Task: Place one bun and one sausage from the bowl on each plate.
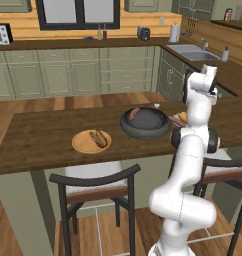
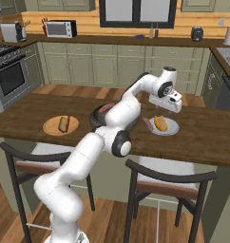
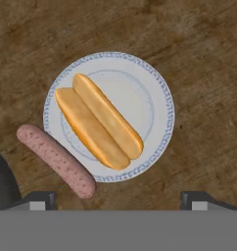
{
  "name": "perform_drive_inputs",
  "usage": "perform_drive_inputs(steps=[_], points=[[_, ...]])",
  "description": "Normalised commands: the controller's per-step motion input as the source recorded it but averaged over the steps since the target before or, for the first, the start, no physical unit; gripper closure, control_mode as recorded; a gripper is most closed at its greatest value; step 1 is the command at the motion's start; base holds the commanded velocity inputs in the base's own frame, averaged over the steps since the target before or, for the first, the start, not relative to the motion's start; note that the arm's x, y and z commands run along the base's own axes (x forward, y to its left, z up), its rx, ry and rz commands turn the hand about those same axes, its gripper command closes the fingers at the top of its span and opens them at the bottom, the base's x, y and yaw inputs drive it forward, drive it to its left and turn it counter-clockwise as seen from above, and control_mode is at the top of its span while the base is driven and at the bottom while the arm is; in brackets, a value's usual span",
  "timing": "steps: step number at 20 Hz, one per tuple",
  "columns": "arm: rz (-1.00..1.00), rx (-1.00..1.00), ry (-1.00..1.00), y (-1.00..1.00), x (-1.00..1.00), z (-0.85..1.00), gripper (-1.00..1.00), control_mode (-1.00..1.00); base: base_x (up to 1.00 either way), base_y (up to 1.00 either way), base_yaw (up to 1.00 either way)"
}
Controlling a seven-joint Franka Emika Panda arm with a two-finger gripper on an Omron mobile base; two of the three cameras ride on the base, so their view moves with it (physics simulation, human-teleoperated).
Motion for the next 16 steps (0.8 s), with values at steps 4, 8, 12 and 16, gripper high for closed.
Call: perform_drive_inputs(steps=[4, 8, 12, 16], points=[[0.04, 0.00, -0.61, 0.01, -1.00, -0.80, -1.00, -1.00, 0.00, 0.00, 0.00], [0.10, -0.01, -0.52, 0.12, -1.00, -1.00, -1.00, -1.00, 0.00, 0.00, 0.00], [0.15, -0.17, -0.31, 0.78, -1.00, -0.99, -1.00, -1.00, 0.00, 0.00, 0.00], [0.19, -0.12, -0.08, 1.00, -0.34, 0.24, -1.00, -1.00, 0.00, 0.00, 0.00]])
